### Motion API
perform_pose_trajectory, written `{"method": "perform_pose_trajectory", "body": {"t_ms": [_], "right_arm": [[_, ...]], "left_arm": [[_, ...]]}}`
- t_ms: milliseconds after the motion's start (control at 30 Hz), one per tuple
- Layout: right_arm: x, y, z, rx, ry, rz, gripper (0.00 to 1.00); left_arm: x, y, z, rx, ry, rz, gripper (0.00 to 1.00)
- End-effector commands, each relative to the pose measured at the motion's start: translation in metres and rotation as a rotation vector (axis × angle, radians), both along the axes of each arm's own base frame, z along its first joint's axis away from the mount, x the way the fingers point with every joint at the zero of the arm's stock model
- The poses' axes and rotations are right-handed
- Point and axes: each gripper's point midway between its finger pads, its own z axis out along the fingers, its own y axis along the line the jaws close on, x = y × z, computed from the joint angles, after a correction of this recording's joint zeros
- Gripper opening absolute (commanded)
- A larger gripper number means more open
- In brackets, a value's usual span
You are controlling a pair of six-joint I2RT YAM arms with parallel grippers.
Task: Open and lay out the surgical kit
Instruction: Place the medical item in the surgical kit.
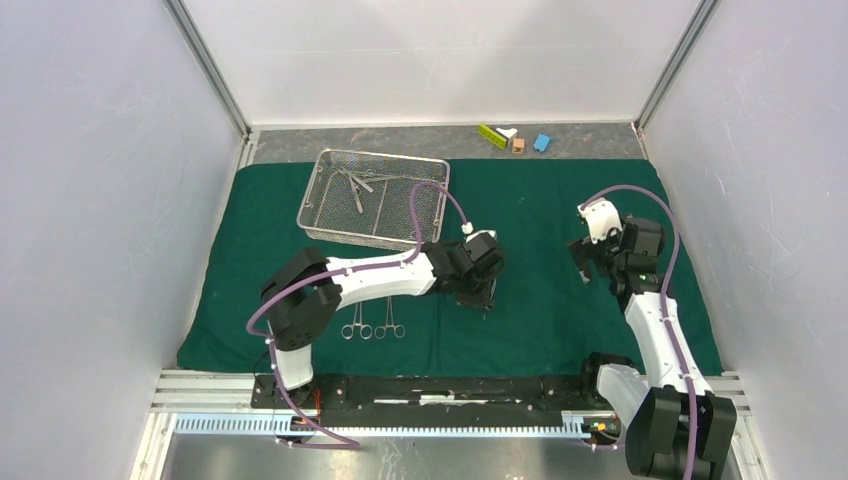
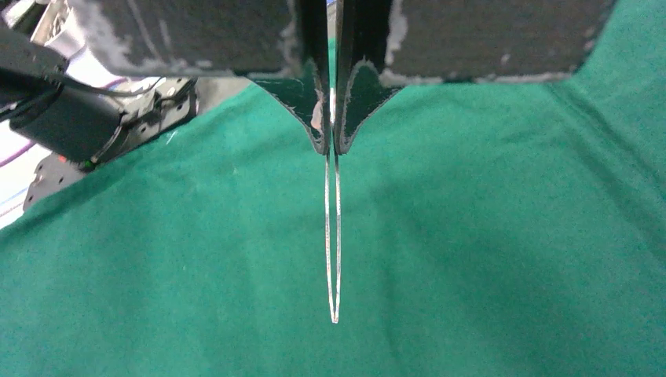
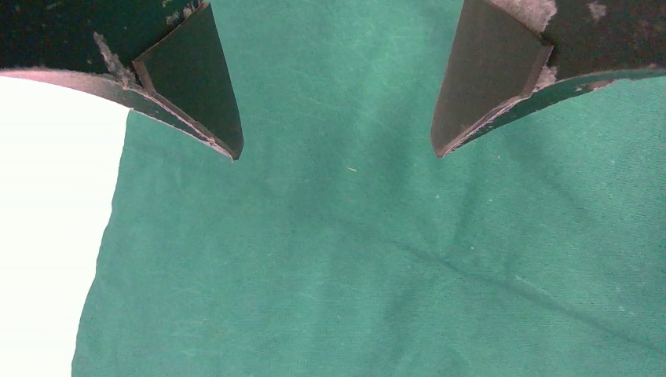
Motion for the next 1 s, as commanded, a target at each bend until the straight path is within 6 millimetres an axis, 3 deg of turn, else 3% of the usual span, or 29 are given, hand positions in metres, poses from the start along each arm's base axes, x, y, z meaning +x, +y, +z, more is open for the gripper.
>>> {"method": "perform_pose_trajectory", "body": {"t_ms": [0, 333, 667, 967], "right_arm": [[0.001, 0.004, 0.001, 0.012, -0.018, 0.025, 0.98], [0.0, 0.01, 0.001, 0.023, -0.017, 0.059, 0.98], [-0.002, 0.012, -0.002, 0.029, -0.003, 0.072, 0.98], [-0.002, 0.014, -0.007, 0.036, 0.019, 0.081, 0.98]], "left_arm": [[0.024, -0.008, 0.009, 0.007, -0.055, 0.14, 0.03], [0.03, 0.011, -0.005, 0.034, -0.066, 0.281, 0.08], [0.017, 0.01, -0.023, 0.027, 0.016, 0.308, 0.07], [0.001, 0.004, -0.023, 0.014, 0.022, 0.283, 0.08]]}}
